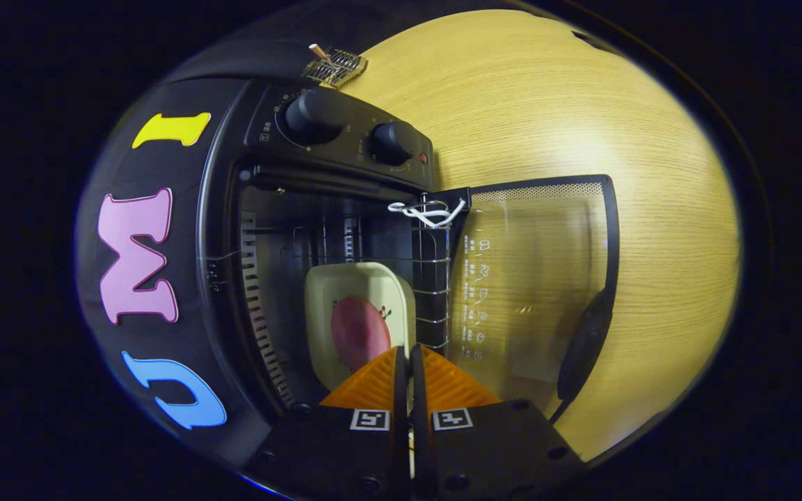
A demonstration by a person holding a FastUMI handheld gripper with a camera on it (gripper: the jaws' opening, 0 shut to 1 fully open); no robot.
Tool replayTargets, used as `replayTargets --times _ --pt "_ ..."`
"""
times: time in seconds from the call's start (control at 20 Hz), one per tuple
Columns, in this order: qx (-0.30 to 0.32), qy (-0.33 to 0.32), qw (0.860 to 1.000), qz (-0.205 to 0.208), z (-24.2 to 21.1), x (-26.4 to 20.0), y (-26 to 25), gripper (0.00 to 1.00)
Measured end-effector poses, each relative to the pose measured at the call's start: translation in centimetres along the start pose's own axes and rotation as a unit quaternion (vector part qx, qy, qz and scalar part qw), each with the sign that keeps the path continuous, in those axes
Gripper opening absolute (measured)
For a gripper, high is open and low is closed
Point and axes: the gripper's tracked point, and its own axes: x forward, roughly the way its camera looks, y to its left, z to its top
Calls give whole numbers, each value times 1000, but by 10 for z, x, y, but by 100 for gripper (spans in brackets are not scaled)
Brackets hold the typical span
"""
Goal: Open the toaster oven, put the food inside, and close the toaster oven door.
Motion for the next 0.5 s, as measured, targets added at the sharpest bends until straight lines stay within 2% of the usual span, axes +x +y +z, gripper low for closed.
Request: replayTargets --times 0.2,0.3,0.35,0.5 --pt "13 16 1000 21 -9 1 10 13" --pt "-2 20 999 29 -11 -1 12 16" --pt "-8 27 999 34 -13 -6 13 23" --pt "-28 55 996 66 -21 -19 19 35"
